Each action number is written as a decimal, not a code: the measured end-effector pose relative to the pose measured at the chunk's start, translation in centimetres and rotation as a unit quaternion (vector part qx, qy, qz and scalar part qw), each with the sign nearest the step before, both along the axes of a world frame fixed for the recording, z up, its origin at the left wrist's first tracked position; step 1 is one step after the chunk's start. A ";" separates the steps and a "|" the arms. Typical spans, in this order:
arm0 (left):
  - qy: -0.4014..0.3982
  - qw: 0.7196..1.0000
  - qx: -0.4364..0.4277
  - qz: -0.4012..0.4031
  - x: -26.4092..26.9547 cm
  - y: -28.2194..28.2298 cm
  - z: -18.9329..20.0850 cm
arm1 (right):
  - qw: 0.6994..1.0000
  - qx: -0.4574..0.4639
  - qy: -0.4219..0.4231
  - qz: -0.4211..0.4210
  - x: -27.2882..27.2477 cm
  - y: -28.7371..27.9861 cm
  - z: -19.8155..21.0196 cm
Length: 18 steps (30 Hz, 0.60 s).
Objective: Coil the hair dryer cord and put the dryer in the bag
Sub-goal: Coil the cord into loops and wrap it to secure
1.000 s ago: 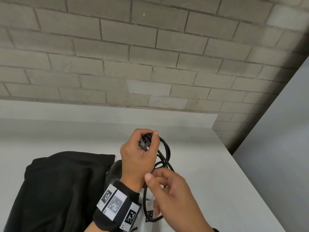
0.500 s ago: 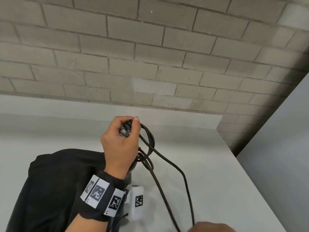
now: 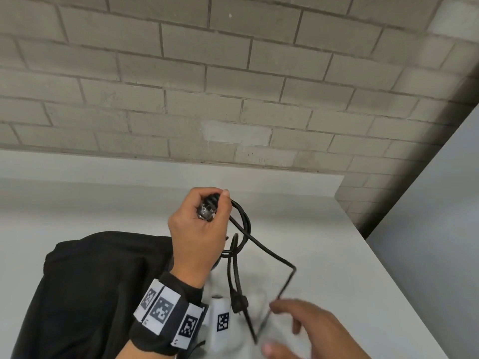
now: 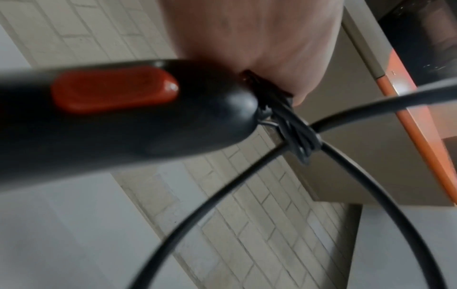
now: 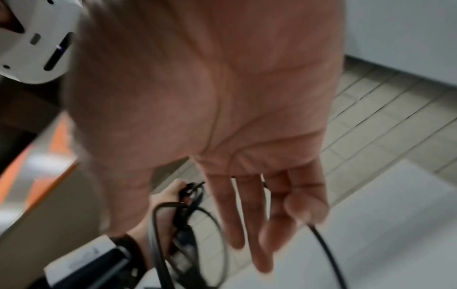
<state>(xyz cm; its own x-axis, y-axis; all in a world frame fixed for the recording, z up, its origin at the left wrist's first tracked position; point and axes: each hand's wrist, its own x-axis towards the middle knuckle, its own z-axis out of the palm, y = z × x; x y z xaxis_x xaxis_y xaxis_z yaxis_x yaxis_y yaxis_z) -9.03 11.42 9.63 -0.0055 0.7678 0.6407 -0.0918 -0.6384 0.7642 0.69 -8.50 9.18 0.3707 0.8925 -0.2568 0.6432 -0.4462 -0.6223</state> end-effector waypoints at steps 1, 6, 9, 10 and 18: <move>0.001 1.000 0.004 -0.003 0.1 -0.2 -0.1 | 0.998 0.063 -0.003 0.018 -1.3 1.0 0.4; 0.011 1.000 0.022 -0.013 0.8 -1.0 -0.4 | 0.961 0.176 0.211 -0.030 -4.3 5.5 1.2; 0.001 1.000 0.014 -0.017 0.8 -0.9 -0.5 | 0.937 0.207 0.279 -0.030 -4.4 6.3 0.4; -0.001 1.000 0.013 -0.015 0.6 -0.7 -0.5 | 0.930 0.226 0.288 -0.023 -4.3 6.0 0.3; -0.005 1.000 -0.015 -0.002 -0.6 1.2 -0.6 | 0.913 0.362 0.147 0.115 -0.3 0.1 1.3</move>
